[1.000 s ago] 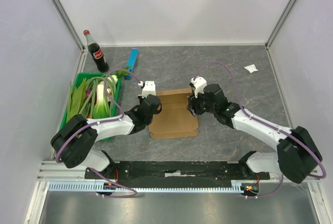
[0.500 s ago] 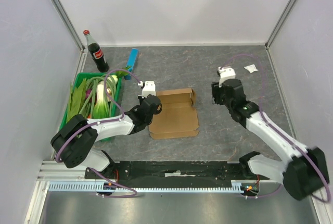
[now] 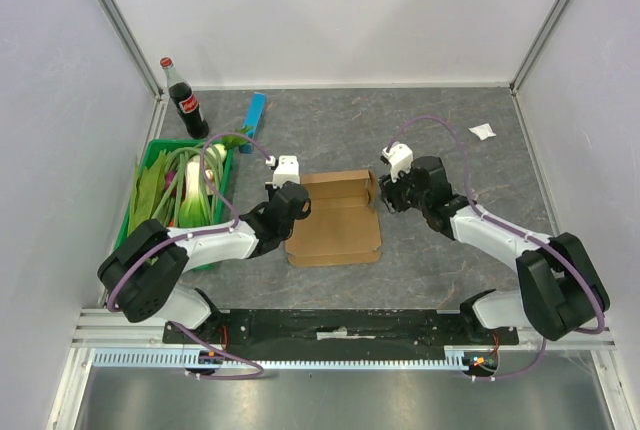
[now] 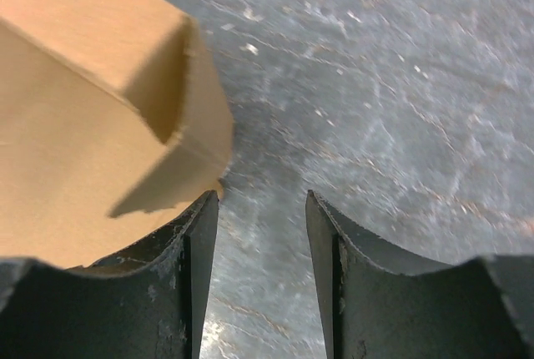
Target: Fold the paper box
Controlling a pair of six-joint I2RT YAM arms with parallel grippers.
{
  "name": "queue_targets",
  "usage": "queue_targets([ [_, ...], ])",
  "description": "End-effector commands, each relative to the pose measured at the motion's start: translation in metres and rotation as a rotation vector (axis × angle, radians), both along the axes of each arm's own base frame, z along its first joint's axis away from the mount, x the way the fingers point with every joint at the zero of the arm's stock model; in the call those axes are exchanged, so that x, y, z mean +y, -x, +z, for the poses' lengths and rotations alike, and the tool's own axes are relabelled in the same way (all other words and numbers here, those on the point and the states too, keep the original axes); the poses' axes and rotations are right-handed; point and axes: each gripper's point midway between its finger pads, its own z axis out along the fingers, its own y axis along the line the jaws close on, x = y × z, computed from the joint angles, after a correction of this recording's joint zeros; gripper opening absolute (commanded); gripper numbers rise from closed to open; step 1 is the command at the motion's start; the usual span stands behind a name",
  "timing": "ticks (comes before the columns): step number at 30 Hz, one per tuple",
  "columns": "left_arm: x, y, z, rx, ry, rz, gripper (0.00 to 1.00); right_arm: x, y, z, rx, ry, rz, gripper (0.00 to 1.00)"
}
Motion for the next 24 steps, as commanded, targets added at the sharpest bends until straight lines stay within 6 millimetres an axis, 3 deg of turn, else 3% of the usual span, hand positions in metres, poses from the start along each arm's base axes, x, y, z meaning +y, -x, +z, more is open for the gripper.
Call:
queue_targets([
  [1, -0.002, 0.000, -0.001, -0.007, -0.020, -0.011, 0.02, 0.036, -0.009, 0.029, -0.152, -0.087, 0.151, 0.54],
  [7, -0.004, 0.000, 0.000, -0.004, -0.010, -0.018, 0.02, 0.052, -0.011, 0.028, -0.214, -0.093, 0.192, 0.56],
  [12, -0.002, 0.000, 0.003, -0.012, -0.016, -0.014, 0.02, 0.042, -0.017, 0.026, -0.242, -0.051, 0.113, 0.56],
  [14, -0.001, 0.000, 0.001, -0.010, -0.020, -0.011, 0.02, 0.046, -0.017, 0.033, -0.287, -0.063, 0.116, 0.56],
  [24, -0.002, 0.001, 0.001, -0.008, -0.017, -0.021, 0.02, 0.065, -0.018, 0.029, -0.354, -0.142, 0.125, 0.57],
])
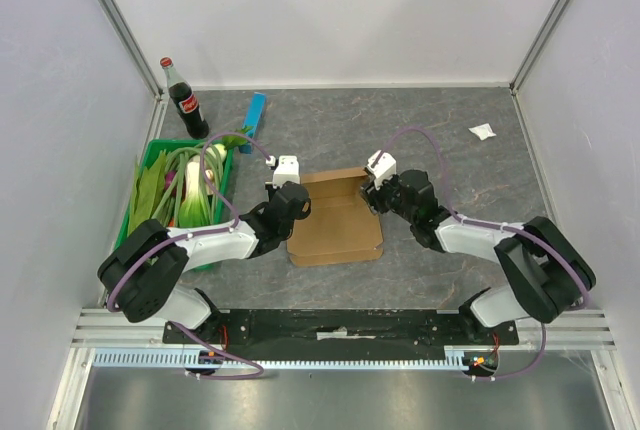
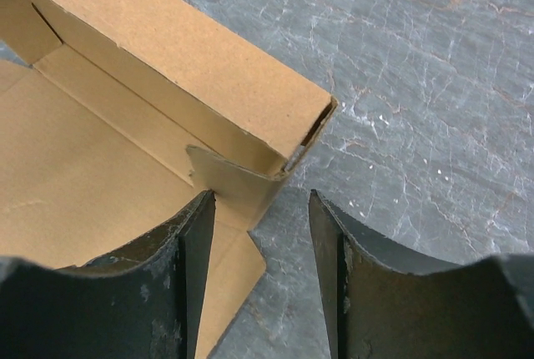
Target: Fold the paper box
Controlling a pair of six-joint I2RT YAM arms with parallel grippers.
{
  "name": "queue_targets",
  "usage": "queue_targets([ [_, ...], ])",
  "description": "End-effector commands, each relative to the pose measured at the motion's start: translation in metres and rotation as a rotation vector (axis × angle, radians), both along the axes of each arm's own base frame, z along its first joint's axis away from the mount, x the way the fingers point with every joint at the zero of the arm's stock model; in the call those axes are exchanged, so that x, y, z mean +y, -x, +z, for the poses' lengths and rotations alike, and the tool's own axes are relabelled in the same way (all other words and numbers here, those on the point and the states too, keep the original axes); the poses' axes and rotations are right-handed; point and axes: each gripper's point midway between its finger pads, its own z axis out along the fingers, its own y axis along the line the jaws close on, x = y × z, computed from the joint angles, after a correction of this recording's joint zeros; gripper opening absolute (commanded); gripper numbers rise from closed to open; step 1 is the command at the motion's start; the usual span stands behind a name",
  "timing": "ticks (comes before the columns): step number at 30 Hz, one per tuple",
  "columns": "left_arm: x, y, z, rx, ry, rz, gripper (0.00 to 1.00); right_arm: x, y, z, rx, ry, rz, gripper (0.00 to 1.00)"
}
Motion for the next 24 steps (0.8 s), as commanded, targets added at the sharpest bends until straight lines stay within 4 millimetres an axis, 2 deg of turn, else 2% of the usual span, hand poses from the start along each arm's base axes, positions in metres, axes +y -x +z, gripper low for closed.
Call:
queue_targets([
  [1, -0.002, 0.001, 0.002, -0.011, -0.014, -0.017, 0.02, 0.013, -0.012, 0.028, -0.134, -0.117, -0.008, 0.56],
  [3, -0.002, 0.001, 0.003, -0.012, -0.014, -0.017, 0.02, 0.013, -0.014, 0.019, -0.121, -0.115, -0.017, 0.55],
  [5, -0.002, 0.000, 0.003, -0.012, -0.015, -0.018, 0.02, 0.017, -0.015, 0.019, -0.135, -0.123, -0.025, 0.53],
  [6, -0.002, 0.001, 0.003, -0.012, -0.015, -0.018, 0.02, 0.014, -0.015, 0.012, -0.137, -0.111, -0.051, 0.51],
  [8, -0.003, 0.001, 0.004, -0.012, -0.010, -0.019, 0.02, 0.014, -0.016, 0.016, -0.171, -0.117, -0.085, 0.46],
  [9, -0.003, 0.001, 0.004, -0.012, -0.009, -0.021, 0.02, 0.011, -0.014, 0.011, -0.169, -0.114, -0.099, 0.45],
  [13, -0.003, 0.001, 0.004, -0.013, -0.009, -0.019, 0.02, 0.006, -0.017, 0.015, -0.210, -0.124, -0.174, 0.29],
  [15, -0.002, 0.001, 0.005, -0.014, -0.008, -0.018, 0.02, 0.003, -0.017, 0.015, -0.214, -0.129, -0.200, 0.26],
  [16, -0.002, 0.000, 0.006, -0.016, -0.006, -0.016, 0.02, 0.004, -0.017, 0.017, -0.220, -0.139, -0.211, 0.19],
  [19, -0.004, 0.000, 0.007, -0.017, 0.003, -0.018, 0.02, 0.011, -0.017, 0.017, -0.211, -0.173, -0.224, 0.09],
  [22, -0.006, 0.000, 0.008, -0.015, 0.009, -0.025, 0.02, 0.015, -0.014, 0.013, -0.219, -0.164, -0.267, 0.00],
  [24, -0.007, -0.001, 0.009, -0.016, 0.013, -0.023, 0.02, 0.006, -0.015, 0.008, -0.229, -0.150, -0.351, 0.00],
])
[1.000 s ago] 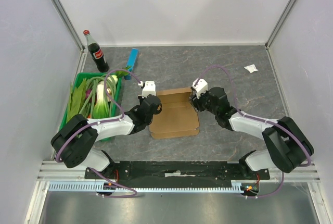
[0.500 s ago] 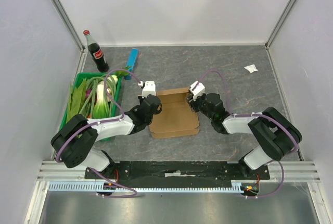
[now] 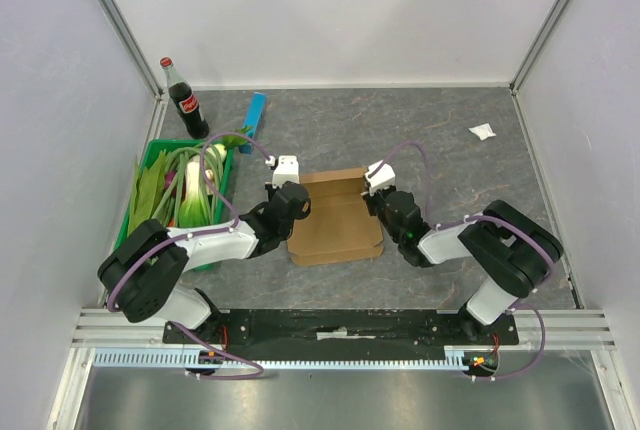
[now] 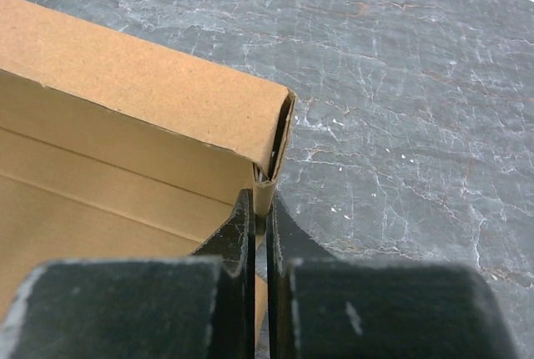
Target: Fold the paper box
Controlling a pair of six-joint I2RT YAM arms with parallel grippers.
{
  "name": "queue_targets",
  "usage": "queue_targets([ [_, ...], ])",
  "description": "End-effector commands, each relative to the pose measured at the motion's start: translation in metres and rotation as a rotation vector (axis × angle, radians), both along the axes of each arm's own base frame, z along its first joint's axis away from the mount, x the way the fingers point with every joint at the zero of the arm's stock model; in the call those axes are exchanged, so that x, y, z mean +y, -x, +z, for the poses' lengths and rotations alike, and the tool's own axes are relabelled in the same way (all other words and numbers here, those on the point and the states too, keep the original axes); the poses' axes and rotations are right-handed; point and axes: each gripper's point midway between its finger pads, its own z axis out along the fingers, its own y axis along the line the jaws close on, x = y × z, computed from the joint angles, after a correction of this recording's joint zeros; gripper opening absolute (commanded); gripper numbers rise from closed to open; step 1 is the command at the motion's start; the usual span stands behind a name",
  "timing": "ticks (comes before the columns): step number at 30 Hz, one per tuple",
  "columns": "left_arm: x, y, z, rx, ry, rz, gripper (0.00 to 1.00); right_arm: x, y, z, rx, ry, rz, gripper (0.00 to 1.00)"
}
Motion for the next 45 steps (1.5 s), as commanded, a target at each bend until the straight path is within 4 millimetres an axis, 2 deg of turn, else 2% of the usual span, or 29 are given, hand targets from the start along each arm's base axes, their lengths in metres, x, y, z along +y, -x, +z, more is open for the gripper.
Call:
queue_targets([
  [1, -0.009, -0.001, 0.010, -0.014, 0.023, -0.029, 0.02, 0.003, -0.001, 0.016, -0.079, -0.069, -0.123, 0.00],
  [3, -0.010, -0.001, 0.012, -0.018, 0.031, -0.031, 0.02, -0.003, 0.000, 0.013, -0.086, -0.050, -0.184, 0.00],
  [5, -0.010, -0.001, 0.012, -0.016, 0.030, -0.030, 0.02, 0.001, 0.003, 0.012, -0.081, -0.059, -0.183, 0.01],
  [7, -0.010, 0.000, 0.011, -0.016, 0.029, -0.031, 0.02, 0.001, 0.003, 0.008, -0.072, -0.055, -0.187, 0.16],
  [8, -0.009, -0.001, 0.012, -0.017, 0.029, -0.028, 0.02, 0.001, 0.002, 0.008, -0.072, -0.053, -0.194, 0.18],
  [11, -0.008, 0.001, 0.011, -0.016, 0.030, -0.029, 0.02, 0.004, 0.000, 0.007, -0.070, -0.053, -0.190, 0.13],
  [12, -0.008, 0.001, 0.011, -0.016, 0.032, -0.027, 0.02, 0.006, -0.002, 0.009, -0.073, -0.053, -0.190, 0.09],
  [13, -0.008, 0.001, 0.012, -0.017, 0.039, -0.023, 0.02, 0.006, -0.002, 0.007, -0.066, -0.046, -0.191, 0.01],
  [14, -0.008, 0.001, 0.011, -0.017, 0.040, -0.021, 0.02, 0.002, -0.004, 0.004, -0.065, -0.037, -0.223, 0.00],
  [15, -0.008, 0.001, 0.011, -0.015, 0.042, -0.021, 0.02, -0.002, -0.007, 0.006, -0.067, -0.041, -0.279, 0.00],
  [16, -0.008, 0.001, 0.011, -0.012, 0.053, -0.010, 0.02, -0.003, -0.001, -0.005, -0.038, 0.018, -0.330, 0.00],
  [17, -0.010, 0.001, 0.011, -0.010, 0.060, -0.008, 0.02, -0.039, 0.005, -0.007, -0.067, 0.091, -0.580, 0.00],
  [18, -0.009, 0.002, 0.010, -0.003, 0.063, -0.002, 0.02, -0.042, 0.008, 0.001, -0.095, 0.095, -0.690, 0.00],
  [20, -0.013, 0.002, 0.014, 0.000, 0.094, 0.011, 0.02, -0.043, 0.024, -0.001, -0.126, 0.122, -0.773, 0.00],
  [21, -0.013, 0.002, 0.014, 0.002, 0.099, 0.012, 0.02, -0.036, 0.024, 0.000, -0.127, 0.106, -0.779, 0.00],
  [24, -0.015, 0.001, 0.016, 0.004, 0.105, 0.016, 0.02, -0.031, 0.027, -0.017, -0.092, 0.129, -0.772, 0.00],
  [28, -0.014, 0.002, 0.016, 0.006, 0.091, 0.015, 0.02, -0.014, 0.022, -0.015, -0.053, 0.055, -0.579, 0.00],
  [29, -0.014, 0.002, 0.015, 0.006, 0.089, 0.016, 0.02, -0.007, 0.021, -0.003, -0.055, 0.026, -0.508, 0.04],
  [30, -0.013, 0.002, 0.014, 0.009, 0.087, 0.017, 0.02, -0.014, 0.027, -0.008, -0.045, 0.028, -0.476, 0.27],
  [31, -0.012, 0.003, 0.013, 0.010, 0.083, 0.018, 0.02, -0.007, 0.025, -0.007, -0.026, 0.003, -0.389, 0.39],
  [32, -0.012, 0.003, 0.012, 0.012, 0.082, 0.018, 0.02, -0.007, 0.026, 0.006, -0.032, -0.031, -0.353, 0.45],
  [33, -0.012, 0.004, 0.012, 0.013, 0.079, 0.016, 0.02, -0.011, 0.030, 0.003, -0.014, -0.021, -0.322, 0.53],
  [34, -0.011, 0.004, 0.012, 0.011, 0.078, 0.018, 0.02, -0.004, 0.031, 0.000, 0.019, -0.019, -0.228, 0.57],
  [35, -0.010, 0.004, 0.010, 0.013, 0.074, 0.020, 0.02, -0.002, 0.032, 0.010, 0.022, -0.046, -0.186, 0.60],
  [36, -0.010, 0.003, 0.010, 0.010, 0.070, 0.025, 0.02, -0.003, 0.037, 0.001, 0.073, -0.009, -0.147, 0.61],
  [39, -0.010, 0.002, 0.009, 0.011, 0.062, 0.027, 0.02, -0.001, 0.049, 0.011, 0.098, -0.036, -0.037, 0.67],
  [42, -0.009, 0.002, 0.011, 0.010, 0.055, 0.023, 0.02, -0.019, 0.060, 0.016, 0.092, -0.055, -0.047, 0.72],
  [44, -0.007, 0.002, 0.010, 0.007, 0.049, 0.029, 0.02, -0.039, 0.060, 0.020, 0.089, -0.106, -0.098, 0.73],
  [45, -0.006, 0.002, 0.010, 0.005, 0.045, 0.031, 0.02, -0.043, 0.058, 0.022, 0.083, -0.128, -0.103, 0.73],
])
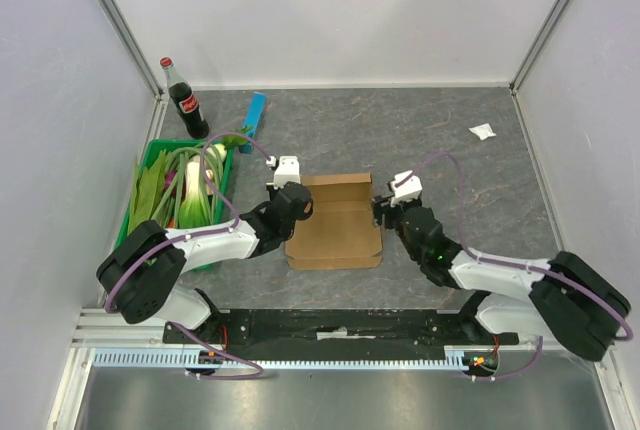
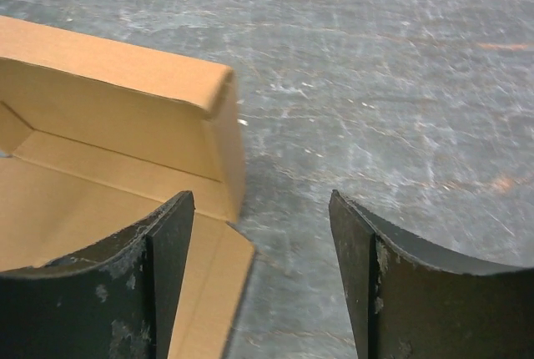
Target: Fold the paper box
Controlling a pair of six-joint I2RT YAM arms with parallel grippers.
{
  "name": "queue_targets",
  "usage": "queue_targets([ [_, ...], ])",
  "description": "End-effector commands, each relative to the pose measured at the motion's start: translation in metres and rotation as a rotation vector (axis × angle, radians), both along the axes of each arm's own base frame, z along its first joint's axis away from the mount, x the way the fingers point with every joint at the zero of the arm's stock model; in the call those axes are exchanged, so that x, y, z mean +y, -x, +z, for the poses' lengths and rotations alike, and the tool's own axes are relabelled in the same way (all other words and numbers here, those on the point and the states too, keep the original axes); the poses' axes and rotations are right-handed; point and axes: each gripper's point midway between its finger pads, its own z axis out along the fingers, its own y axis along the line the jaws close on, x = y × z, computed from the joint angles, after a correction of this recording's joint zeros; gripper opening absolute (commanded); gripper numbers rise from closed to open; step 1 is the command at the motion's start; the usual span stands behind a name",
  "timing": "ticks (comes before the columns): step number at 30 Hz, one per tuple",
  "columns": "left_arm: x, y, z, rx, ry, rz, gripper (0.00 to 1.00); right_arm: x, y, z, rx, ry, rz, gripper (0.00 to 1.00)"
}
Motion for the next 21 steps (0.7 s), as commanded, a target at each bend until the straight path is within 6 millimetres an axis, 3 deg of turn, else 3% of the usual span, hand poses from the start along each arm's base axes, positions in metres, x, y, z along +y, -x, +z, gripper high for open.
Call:
queue_targets([
  [1, -0.001, -0.003, 0.009, -0.020, 0.017, 0.025, 0.02, -0.022, 0.006, -0.012, 0.050, -0.039, 0.006, 0.73],
  [7, -0.001, -0.003, 0.008, -0.021, 0.014, 0.023, 0.02, 0.002, -0.002, -0.025, 0.099, -0.036, 0.081, 0.61],
  [9, -0.001, -0.003, 0.009, -0.022, 0.013, 0.021, 0.02, 0.008, -0.007, -0.018, 0.078, -0.078, 0.081, 0.58],
  [13, -0.001, -0.003, 0.010, -0.025, 0.015, 0.020, 0.02, 0.016, -0.015, -0.028, 0.104, -0.066, 0.080, 0.59],
  [21, -0.003, -0.003, 0.009, -0.018, 0.034, 0.017, 0.02, 0.031, -0.035, -0.029, 0.071, -0.072, -0.039, 0.60],
])
